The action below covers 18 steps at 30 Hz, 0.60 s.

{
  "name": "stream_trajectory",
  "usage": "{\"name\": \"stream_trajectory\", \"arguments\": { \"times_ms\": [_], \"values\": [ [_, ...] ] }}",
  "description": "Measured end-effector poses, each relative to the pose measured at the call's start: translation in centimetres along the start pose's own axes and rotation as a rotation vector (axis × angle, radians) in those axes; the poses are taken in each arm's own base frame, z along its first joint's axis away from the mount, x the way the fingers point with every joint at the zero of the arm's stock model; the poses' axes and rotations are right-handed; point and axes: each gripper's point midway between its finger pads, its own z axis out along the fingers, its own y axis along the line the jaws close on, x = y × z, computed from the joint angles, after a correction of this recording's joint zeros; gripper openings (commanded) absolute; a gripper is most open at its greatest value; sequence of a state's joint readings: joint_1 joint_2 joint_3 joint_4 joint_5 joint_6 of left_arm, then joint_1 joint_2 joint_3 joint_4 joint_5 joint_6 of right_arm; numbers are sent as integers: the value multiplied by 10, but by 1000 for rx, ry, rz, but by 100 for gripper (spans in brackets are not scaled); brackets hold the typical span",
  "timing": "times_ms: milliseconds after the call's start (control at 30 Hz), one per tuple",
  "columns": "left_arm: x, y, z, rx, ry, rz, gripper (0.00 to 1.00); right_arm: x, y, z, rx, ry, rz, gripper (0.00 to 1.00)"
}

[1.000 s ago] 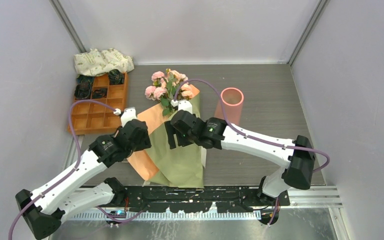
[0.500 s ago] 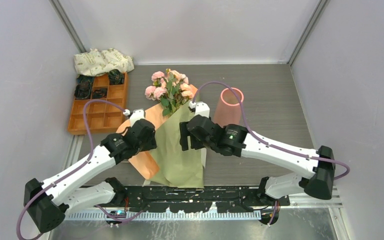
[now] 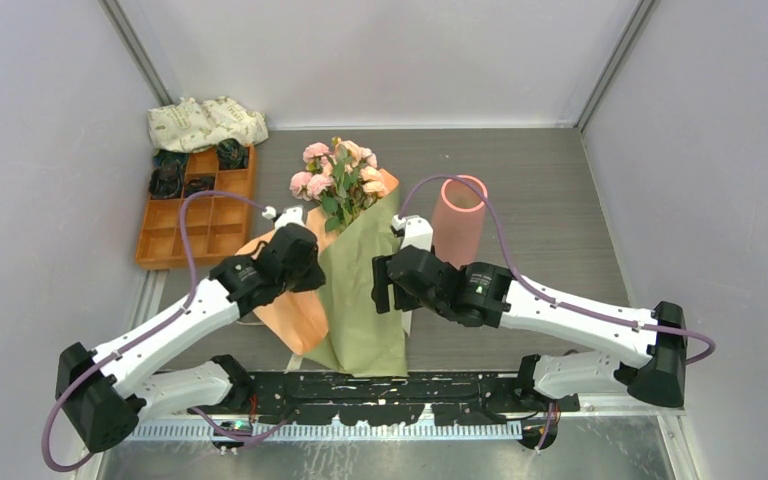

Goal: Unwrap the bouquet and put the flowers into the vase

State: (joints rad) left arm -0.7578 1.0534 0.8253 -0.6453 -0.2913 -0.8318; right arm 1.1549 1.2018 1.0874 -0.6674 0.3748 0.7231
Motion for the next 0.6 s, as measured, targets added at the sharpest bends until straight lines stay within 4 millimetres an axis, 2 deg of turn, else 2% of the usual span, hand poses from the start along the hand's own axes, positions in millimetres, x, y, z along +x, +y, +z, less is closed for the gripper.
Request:
{"name": "stream_trajectory", "arguments": {
  "times_ms": [67,233,300,400,600],
  "values": [
    [-15,-19,-10,65,-17,-17,0,6,4,-2,-12,7,-14,77],
    [-72,-83,-49,284,-112,-68,0,13,17,-9,-56,6,-31,77],
    [-84,-102,-56,351,-130,-78,0,14,23,-10,-76,2,-34,77],
    [-84,-116,-51,392,-108,-80,0,15,31,-12,-99,-6,-33,77],
    [-69,-126,-28,393,-24,-79,0,13,39,-13,-126,-21,-29,77]
  ]
}}
